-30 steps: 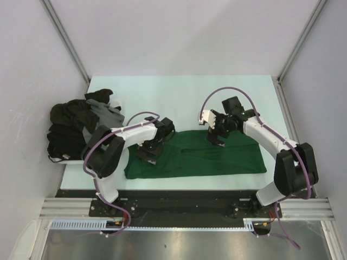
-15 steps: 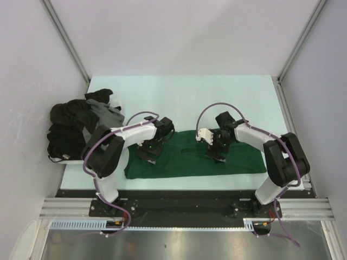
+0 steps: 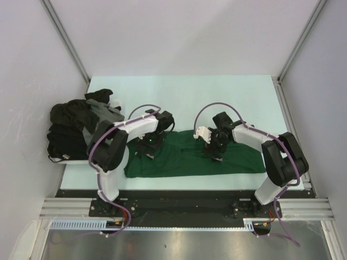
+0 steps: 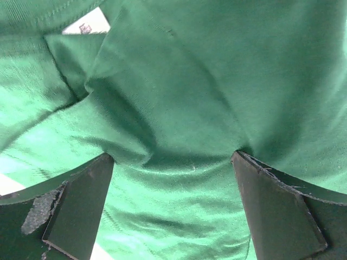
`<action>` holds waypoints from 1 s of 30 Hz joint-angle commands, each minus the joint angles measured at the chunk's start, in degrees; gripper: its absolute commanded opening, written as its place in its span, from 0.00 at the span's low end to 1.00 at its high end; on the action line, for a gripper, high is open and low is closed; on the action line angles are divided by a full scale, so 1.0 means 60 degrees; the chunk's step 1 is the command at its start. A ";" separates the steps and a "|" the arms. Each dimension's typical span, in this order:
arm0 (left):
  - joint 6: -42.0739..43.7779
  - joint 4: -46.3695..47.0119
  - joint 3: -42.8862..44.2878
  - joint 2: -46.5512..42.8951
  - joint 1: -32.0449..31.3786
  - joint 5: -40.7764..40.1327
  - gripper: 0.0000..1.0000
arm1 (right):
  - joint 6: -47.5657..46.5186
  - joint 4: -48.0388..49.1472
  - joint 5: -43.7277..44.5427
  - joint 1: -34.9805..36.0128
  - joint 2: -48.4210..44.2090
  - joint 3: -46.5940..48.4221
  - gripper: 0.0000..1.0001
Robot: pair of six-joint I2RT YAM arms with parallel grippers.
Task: Fold and stack the t-shirts
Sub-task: Rotate the tshirt 90 degrees
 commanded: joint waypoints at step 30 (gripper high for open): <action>0.5231 0.6124 0.2460 0.2580 0.0773 0.0390 0.95 | 0.4146 0.0571 0.0462 0.0900 -0.0072 -0.0558 1.00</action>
